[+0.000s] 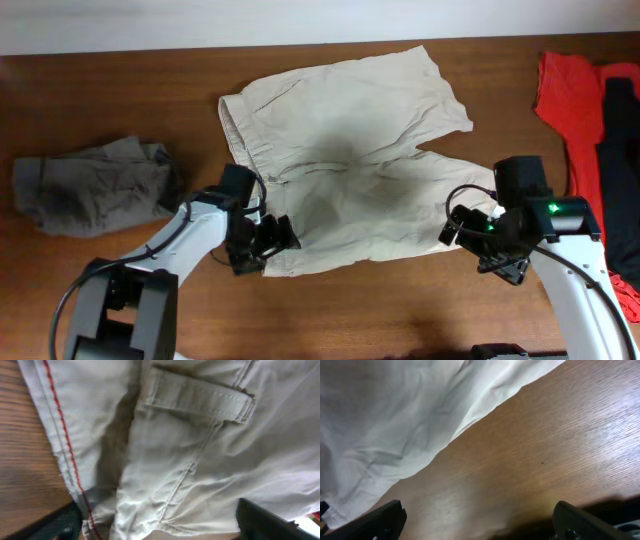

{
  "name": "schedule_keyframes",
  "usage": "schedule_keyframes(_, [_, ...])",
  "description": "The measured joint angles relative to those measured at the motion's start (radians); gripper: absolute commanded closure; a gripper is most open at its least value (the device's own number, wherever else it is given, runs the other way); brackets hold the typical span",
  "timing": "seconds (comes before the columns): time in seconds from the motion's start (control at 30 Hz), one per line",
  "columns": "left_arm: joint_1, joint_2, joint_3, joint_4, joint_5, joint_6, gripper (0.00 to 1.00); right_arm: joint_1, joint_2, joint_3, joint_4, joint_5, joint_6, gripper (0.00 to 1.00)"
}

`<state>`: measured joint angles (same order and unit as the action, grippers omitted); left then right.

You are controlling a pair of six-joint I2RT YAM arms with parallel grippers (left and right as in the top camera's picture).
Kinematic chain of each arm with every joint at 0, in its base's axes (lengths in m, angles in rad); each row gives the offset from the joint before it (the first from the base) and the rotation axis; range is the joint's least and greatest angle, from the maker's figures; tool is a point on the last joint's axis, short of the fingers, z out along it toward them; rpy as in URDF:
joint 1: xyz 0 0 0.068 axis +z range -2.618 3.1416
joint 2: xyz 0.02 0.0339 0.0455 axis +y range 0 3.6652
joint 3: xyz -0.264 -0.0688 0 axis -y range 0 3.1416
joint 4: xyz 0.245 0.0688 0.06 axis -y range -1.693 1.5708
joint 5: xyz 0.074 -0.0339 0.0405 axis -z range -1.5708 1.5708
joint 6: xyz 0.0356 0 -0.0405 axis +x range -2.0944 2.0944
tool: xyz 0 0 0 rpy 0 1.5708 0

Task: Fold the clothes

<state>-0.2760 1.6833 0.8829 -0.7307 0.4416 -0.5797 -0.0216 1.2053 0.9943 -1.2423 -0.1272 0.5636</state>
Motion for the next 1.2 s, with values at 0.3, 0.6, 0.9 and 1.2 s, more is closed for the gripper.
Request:
schedule_keyframes(0.3, [-0.092, 0.013, 0.000, 0.029, 0.006, 0.002, 1.00, 0.000, 0.000, 0.000, 0.018, 0.042, 0.000, 0.01])
schedule_keyframes(0.6, [-0.027, 0.006, 0.010, -0.117, 0.016, 0.071, 1.00, -0.004, 0.000, 0.000, 0.031, 0.123, 0.014, 0.01])
schedule_keyframes(0.9, [0.145, -0.147, 0.011, -0.245, -0.108, 0.163, 1.00, -0.097, 0.050, 0.000, 0.044, 0.134, 0.026, 0.01])
schedule_keyframes(1.2, [0.231, -0.178, 0.011, -0.243, -0.216, 0.196, 1.00, -0.114, 0.313, -0.039, 0.107, 0.036, -0.051, 0.01])
